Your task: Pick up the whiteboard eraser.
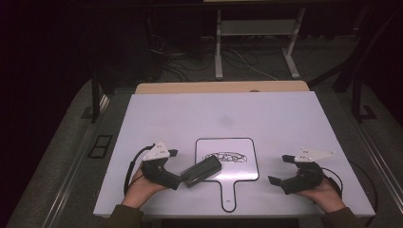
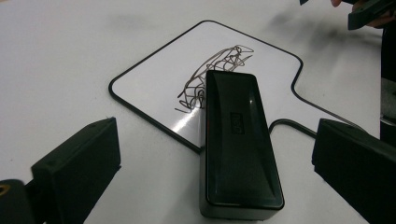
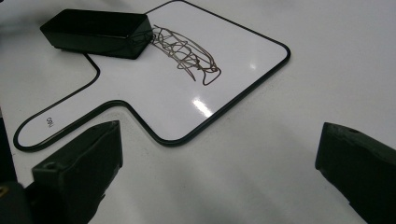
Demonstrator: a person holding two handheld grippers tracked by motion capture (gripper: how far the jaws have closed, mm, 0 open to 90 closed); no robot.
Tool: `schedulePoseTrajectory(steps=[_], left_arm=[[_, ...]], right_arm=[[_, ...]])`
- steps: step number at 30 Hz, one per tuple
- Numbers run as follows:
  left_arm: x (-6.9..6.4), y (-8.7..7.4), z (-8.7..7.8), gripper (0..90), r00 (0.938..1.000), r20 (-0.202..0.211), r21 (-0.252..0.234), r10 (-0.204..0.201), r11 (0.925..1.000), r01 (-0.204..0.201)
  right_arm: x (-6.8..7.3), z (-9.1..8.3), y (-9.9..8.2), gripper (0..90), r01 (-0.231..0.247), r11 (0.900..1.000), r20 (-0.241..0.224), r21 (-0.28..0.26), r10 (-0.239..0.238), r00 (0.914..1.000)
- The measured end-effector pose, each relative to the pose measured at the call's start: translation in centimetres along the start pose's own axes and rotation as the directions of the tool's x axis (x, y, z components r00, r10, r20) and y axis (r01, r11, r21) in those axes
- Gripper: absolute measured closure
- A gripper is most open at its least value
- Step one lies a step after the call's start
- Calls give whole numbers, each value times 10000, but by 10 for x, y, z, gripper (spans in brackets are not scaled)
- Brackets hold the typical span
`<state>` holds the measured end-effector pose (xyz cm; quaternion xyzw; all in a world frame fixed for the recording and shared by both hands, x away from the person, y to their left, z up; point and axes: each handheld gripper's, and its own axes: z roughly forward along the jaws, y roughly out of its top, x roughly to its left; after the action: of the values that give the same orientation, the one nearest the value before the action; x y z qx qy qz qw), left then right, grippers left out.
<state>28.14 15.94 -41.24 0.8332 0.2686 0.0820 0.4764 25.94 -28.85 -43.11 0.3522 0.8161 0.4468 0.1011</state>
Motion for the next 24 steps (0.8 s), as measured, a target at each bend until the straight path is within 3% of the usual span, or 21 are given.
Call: schedulePoseTrajectory(steps=[24], left_arm=[[-2,19,18,30,9997,197,78,-109,9999,107]], right_arm=[[0,-1,0,0,26,9999,-60,-133,-27,10000]])
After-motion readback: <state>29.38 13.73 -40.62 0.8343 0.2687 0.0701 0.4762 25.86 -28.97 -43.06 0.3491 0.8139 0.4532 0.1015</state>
